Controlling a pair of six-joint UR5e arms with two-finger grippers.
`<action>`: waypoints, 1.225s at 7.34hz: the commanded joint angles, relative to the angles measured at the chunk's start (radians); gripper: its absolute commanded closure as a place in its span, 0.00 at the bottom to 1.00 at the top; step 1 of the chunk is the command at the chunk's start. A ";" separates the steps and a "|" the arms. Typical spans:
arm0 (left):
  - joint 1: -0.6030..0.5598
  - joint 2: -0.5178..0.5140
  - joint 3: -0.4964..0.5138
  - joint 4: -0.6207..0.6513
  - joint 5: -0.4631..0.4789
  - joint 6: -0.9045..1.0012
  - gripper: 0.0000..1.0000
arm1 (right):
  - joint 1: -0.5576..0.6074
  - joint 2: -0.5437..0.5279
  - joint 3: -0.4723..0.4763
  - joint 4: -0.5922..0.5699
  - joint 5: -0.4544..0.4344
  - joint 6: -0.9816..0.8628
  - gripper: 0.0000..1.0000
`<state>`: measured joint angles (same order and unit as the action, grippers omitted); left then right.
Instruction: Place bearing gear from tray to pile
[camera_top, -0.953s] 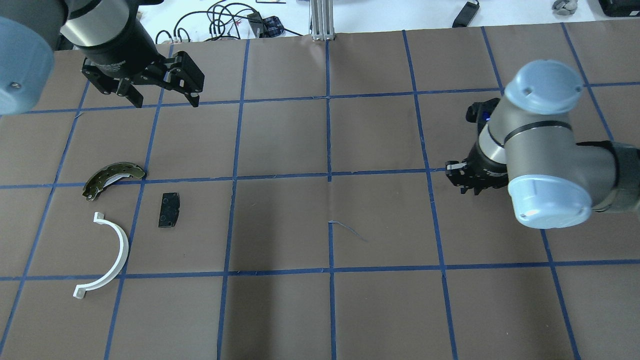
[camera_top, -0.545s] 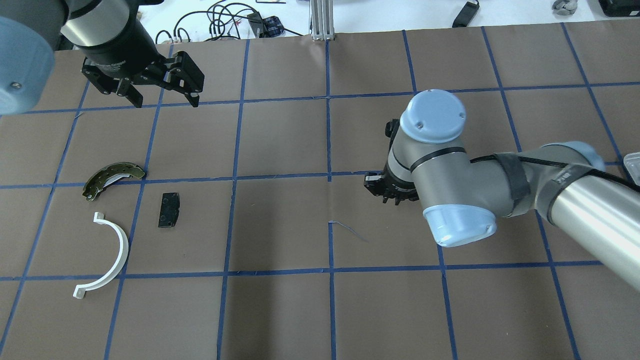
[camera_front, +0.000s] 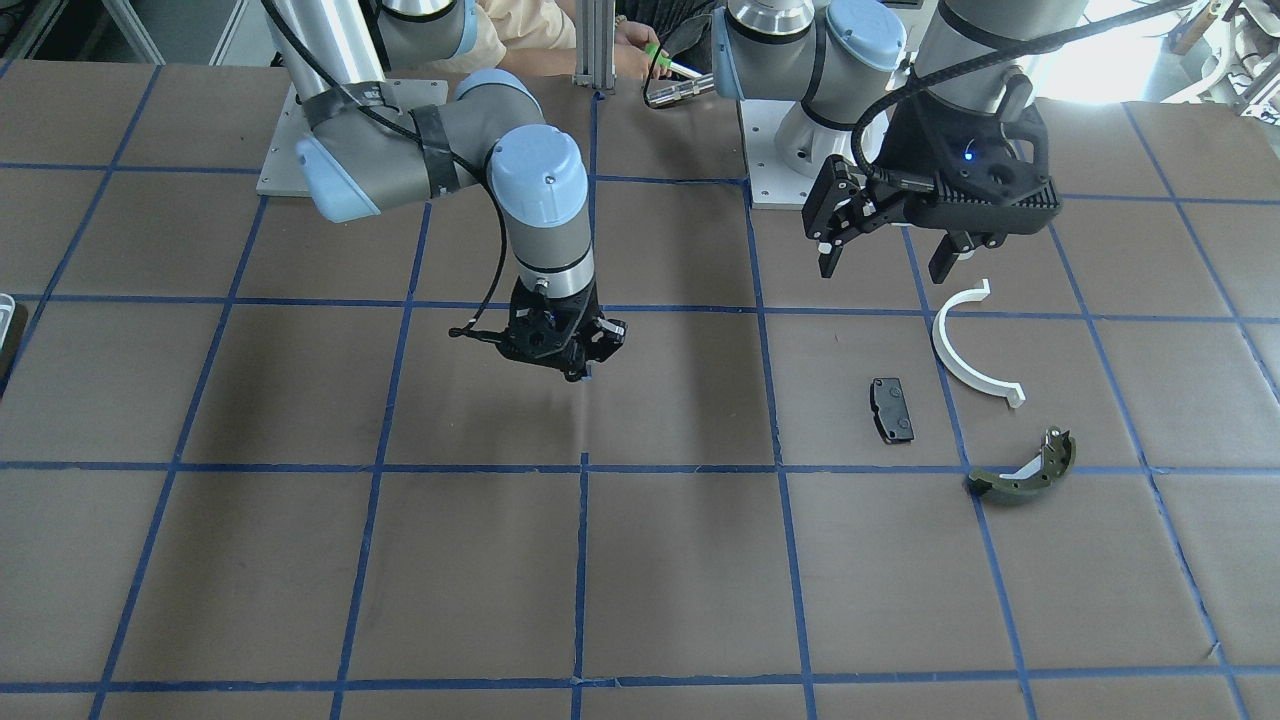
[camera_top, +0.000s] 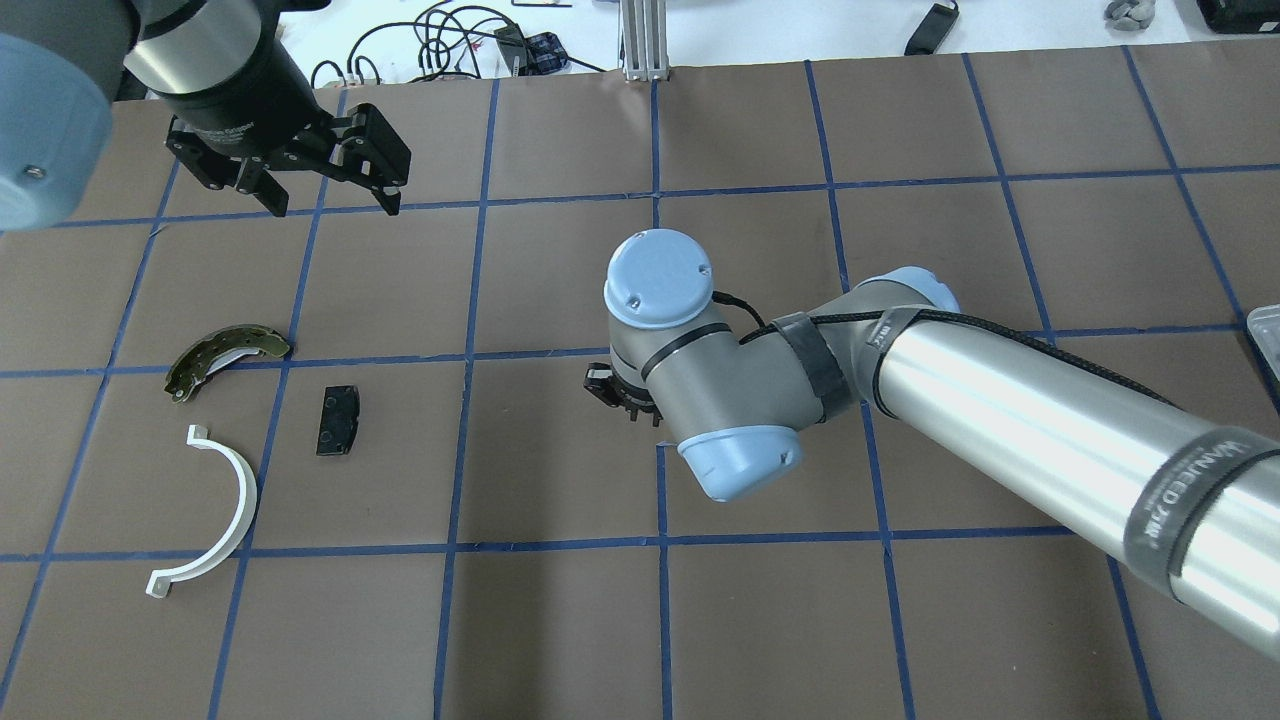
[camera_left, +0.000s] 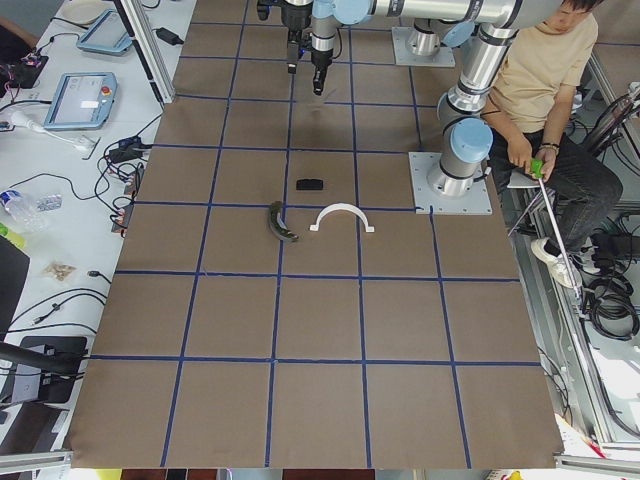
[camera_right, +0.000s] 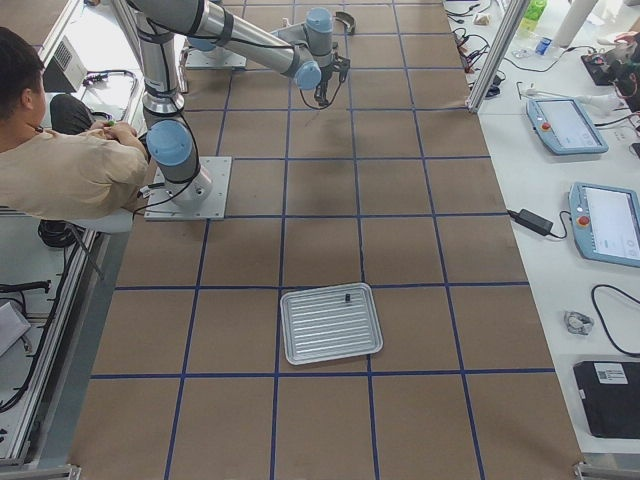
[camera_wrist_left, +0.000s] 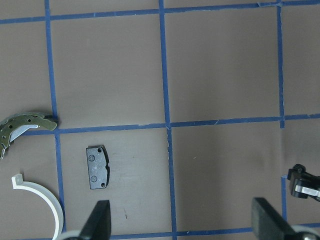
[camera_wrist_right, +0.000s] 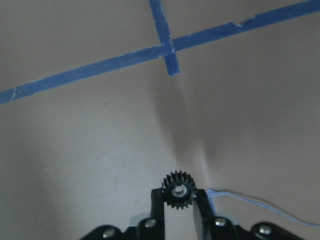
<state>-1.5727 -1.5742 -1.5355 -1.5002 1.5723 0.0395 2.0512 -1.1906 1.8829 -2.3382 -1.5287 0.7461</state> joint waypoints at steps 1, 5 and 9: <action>0.002 0.000 0.000 0.000 0.000 0.000 0.00 | 0.027 0.037 -0.033 0.005 -0.007 0.042 0.11; 0.002 -0.012 0.000 0.000 -0.002 -0.001 0.00 | -0.092 -0.036 -0.067 0.196 -0.002 -0.099 0.00; -0.120 -0.116 -0.041 0.087 0.000 -0.166 0.00 | -0.408 -0.216 -0.062 0.419 -0.161 -0.580 0.00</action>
<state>-1.6297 -1.6506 -1.5541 -1.4765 1.5693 -0.0571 1.7399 -1.3667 1.8202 -1.9586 -1.6190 0.2944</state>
